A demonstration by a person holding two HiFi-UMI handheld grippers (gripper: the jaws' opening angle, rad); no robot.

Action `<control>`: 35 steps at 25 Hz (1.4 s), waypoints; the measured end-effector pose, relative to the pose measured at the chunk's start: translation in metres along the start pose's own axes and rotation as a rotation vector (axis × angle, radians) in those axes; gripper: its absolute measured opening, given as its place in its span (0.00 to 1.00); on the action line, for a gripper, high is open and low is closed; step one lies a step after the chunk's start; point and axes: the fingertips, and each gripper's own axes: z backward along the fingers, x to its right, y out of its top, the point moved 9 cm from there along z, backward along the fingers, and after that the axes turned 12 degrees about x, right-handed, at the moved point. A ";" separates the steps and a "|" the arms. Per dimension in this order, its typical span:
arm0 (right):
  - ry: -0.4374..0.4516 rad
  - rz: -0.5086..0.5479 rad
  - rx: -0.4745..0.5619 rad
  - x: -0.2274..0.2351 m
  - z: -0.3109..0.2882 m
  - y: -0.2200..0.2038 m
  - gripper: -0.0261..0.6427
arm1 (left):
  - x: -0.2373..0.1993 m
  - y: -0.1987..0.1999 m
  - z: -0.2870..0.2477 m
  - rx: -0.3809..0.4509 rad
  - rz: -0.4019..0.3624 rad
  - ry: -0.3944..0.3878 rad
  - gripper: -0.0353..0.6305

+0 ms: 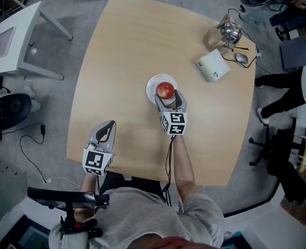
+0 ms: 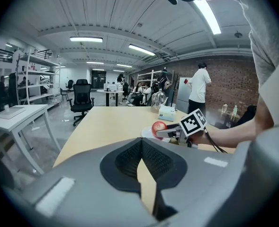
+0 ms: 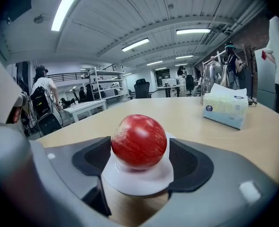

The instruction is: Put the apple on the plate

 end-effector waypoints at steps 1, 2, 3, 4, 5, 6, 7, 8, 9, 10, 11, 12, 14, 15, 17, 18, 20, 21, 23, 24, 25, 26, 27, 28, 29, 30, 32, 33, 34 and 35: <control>-0.002 0.001 0.000 0.000 0.000 0.000 0.61 | 0.000 0.000 0.000 0.000 0.000 0.000 0.08; -0.003 0.001 0.000 0.000 0.000 0.000 0.61 | 0.000 -0.001 0.001 0.000 0.001 0.000 0.08; -0.004 0.001 0.001 -0.001 0.001 0.001 0.61 | -0.001 -0.001 0.002 0.000 0.002 0.000 0.08; -0.005 0.001 0.002 -0.001 0.002 0.001 0.61 | -0.001 -0.002 0.003 0.001 0.003 0.000 0.08; -0.006 0.002 0.003 -0.001 0.002 0.002 0.61 | 0.000 -0.001 0.003 0.003 0.003 -0.001 0.08; -0.007 0.004 0.005 -0.001 0.003 0.003 0.61 | 0.000 -0.001 0.003 0.006 0.003 -0.003 0.08; -0.009 0.006 0.007 -0.001 0.003 0.004 0.61 | 0.000 0.000 0.003 0.010 0.002 -0.004 0.08; -0.011 0.008 0.010 -0.001 0.004 0.005 0.61 | 0.000 0.000 0.003 0.014 0.001 -0.006 0.08; -0.013 0.010 0.013 -0.002 0.005 0.006 0.61 | 0.000 0.001 0.004 0.017 0.000 -0.008 0.08; -0.015 0.011 0.016 -0.002 0.007 0.007 0.61 | 0.001 0.001 0.005 0.019 -0.001 -0.010 0.08; -0.016 0.012 0.018 -0.003 0.008 0.008 0.61 | 0.001 0.001 0.007 0.021 -0.001 -0.011 0.08; -0.017 0.014 0.020 -0.004 0.010 0.009 0.61 | 0.002 0.001 0.008 0.022 -0.002 -0.013 0.08; -0.019 0.019 0.024 -0.005 0.013 0.013 0.61 | 0.003 0.003 0.010 0.026 -0.007 -0.015 0.08; -0.021 0.022 0.026 -0.006 0.015 0.014 0.61 | 0.003 0.004 0.011 0.030 -0.009 -0.017 0.08; -0.026 0.026 0.031 -0.008 0.018 0.016 0.61 | 0.003 0.006 0.014 0.037 -0.013 -0.020 0.08; -0.028 0.027 0.034 -0.009 0.019 0.018 0.61 | 0.003 0.007 0.015 0.041 -0.015 -0.021 0.08; -0.032 0.029 0.040 -0.010 0.022 0.020 0.61 | 0.004 0.008 0.018 0.047 -0.019 -0.022 0.08; -0.034 0.030 0.043 -0.011 0.024 0.021 0.61 | 0.004 0.009 0.019 0.050 -0.021 -0.022 0.08; -0.035 0.032 0.049 -0.014 0.028 0.023 0.61 | 0.005 0.010 0.023 0.054 -0.024 -0.022 0.08; -0.035 0.032 0.053 -0.015 0.030 0.025 0.61 | 0.005 0.010 0.025 0.057 -0.026 -0.022 0.08; -0.036 0.032 0.055 -0.017 0.032 0.026 0.61 | 0.004 0.011 0.027 0.060 -0.027 -0.022 0.08; -0.037 0.033 0.058 -0.018 0.034 0.027 0.61 | 0.005 0.011 0.029 0.062 -0.029 -0.023 0.08; -0.037 0.034 0.060 -0.019 0.036 0.028 0.61 | 0.005 0.012 0.030 0.065 -0.030 -0.025 0.08; -0.038 0.035 0.062 -0.021 0.038 0.028 0.61 | 0.006 0.012 0.032 0.068 -0.032 -0.027 0.08; -0.038 0.035 0.063 -0.022 0.041 0.029 0.61 | 0.007 0.013 0.033 0.070 -0.033 -0.029 0.08; -0.038 0.035 0.064 -0.023 0.043 0.031 0.61 | 0.008 0.014 0.035 0.072 -0.036 -0.031 0.08; -0.038 0.036 0.068 -0.026 0.048 0.033 0.60 | 0.009 0.014 0.037 0.073 -0.044 -0.037 0.08; -0.038 0.037 0.070 -0.028 0.051 0.035 0.60 | 0.010 0.014 0.038 0.071 -0.050 -0.039 0.08; -0.038 0.039 0.073 -0.029 0.053 0.036 0.59 | 0.011 0.013 0.040 0.073 -0.054 -0.041 0.08; -0.038 0.040 0.076 -0.031 0.056 0.037 0.58 | 0.012 0.013 0.041 0.079 -0.056 -0.044 0.08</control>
